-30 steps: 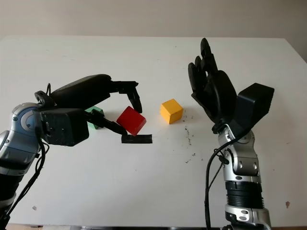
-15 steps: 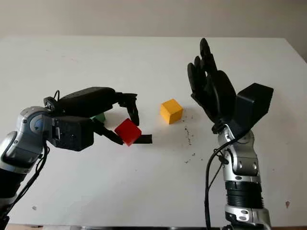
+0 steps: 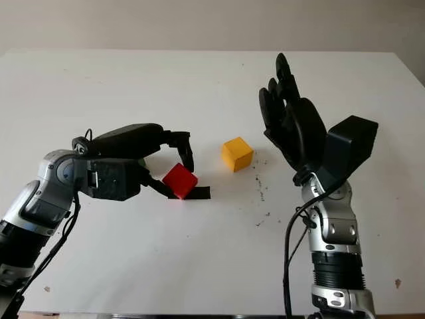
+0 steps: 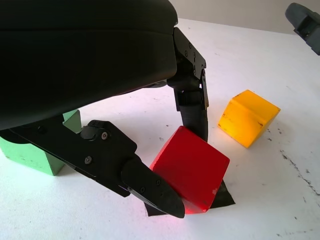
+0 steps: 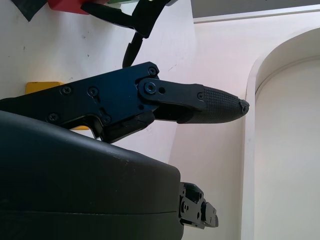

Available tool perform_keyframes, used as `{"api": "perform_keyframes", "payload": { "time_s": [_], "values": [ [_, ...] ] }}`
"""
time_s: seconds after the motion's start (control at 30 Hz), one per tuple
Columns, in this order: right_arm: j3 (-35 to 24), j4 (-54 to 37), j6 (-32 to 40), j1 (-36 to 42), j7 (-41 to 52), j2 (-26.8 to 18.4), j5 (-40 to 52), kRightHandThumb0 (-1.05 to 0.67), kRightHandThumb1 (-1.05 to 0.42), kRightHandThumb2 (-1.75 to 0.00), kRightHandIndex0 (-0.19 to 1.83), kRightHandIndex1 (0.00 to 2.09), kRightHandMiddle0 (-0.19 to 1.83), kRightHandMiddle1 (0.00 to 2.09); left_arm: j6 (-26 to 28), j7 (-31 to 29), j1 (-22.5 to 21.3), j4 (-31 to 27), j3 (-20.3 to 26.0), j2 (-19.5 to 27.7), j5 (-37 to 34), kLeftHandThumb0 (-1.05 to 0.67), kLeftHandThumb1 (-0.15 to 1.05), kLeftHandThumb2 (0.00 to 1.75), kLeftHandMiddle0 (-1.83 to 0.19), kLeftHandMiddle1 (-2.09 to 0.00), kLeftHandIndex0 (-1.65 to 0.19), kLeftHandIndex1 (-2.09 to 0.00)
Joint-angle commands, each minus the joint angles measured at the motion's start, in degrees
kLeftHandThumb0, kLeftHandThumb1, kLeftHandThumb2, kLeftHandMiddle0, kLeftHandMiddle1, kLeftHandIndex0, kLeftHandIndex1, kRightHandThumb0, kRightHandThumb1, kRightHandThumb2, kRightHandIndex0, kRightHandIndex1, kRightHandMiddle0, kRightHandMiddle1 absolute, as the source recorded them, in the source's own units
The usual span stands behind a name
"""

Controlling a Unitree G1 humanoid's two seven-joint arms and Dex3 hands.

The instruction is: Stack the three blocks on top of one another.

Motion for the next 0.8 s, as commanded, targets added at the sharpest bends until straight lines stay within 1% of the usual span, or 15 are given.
{"api": "perform_keyframes", "payload": {
  "time_s": [0.0,0.2,0.23,0.27,0.37,0.57,0.67,0.7,0.77],
  "values": [
    [0.0,-1.1,-0.9,0.4,0.1,-0.4,-0.1,-0.68,-1.05,-0.54,-0.19,0.0,-0.19,0.0,-0.8,0.6,-1.3,0.4,-0.3,-0.3,0.2,-0.35,0.9,0.05,-0.18,-0.05,-0.42,-1.36],
    [0.0,-1.5,-0.3,0.6,0.2,-0.5,0.3,-0.68,-1.05,-0.53,-0.19,0.0,-0.19,0.0,-0.9,0.8,-0.9,0.0,-0.4,-0.1,1.1,-0.36,0.9,0.05,-0.17,-0.05,-0.45,-1.29],
    [0.0,-1.5,-0.3,0.6,0.2,-0.5,0.3,-0.68,-1.05,-0.53,-0.19,0.0,-0.19,0.0,-0.9,0.8,-0.9,-0.1,-0.3,-0.1,1.2,-0.37,0.9,0.05,-0.17,-0.05,-0.44,-1.24],
    [0.0,-1.4,-0.3,0.6,0.2,-0.5,0.3,-0.68,-1.05,-0.53,-0.19,0.0,-0.19,0.0,-0.9,0.8,-0.9,-0.1,-0.3,-0.1,1.2,-0.38,0.9,0.05,-0.16,-0.05,-0.45,-1.12],
    [-0.1,-1.6,-0.3,0.6,-0.1,-0.2,0.4,-0.68,-1.05,-0.53,-0.19,0.0,-0.19,0.0,-0.6,0.5,-0.7,-0.4,-0.3,-0.1,1.4,-0.4,0.9,0.05,-0.13,-0.05,-0.43,-0.94],
    [-0.1,-1.4,-0.5,0.5,0.1,-0.4,0.6,-0.69,-1.05,-0.52,-0.19,0.0,-0.19,0.0,-0.6,-1.5,-1.1,-1.3,-0.9,1.1,2.4,-0.46,0.92,0.06,-0.07,-0.04,-0.33,-0.78],
    [0.0,-1.1,-0.4,0.3,0.3,-0.5,0.4,-0.69,-1.05,-0.53,-0.19,0.0,-0.19,0.0,-0.1,-3.3,-1.3,-2.2,-0.6,1.6,2.3,-0.48,0.92,0.05,0.0,-0.04,-0.28,-0.49],
    [0.0,-1.0,-0.5,0.2,0.4,-0.6,0.4,-0.69,-1.05,-0.53,-0.19,0.0,-0.19,0.0,0.2,-3.7,-1.3,-2.5,-0.5,1.7,2.2,-0.49,0.92,0.05,0.04,-0.04,-0.26,-0.35],
    [0.1,-0.7,-0.6,0.0,0.8,-0.7,0.4,-0.69,-1.05,-0.53,-0.19,0.0,-0.19,0.0,0.4,-4.3,-1.3,-3.1,-0.3,1.8,2.1,-0.5,0.91,0.05,0.09,-0.04,-0.24,-0.19]
  ]
}}
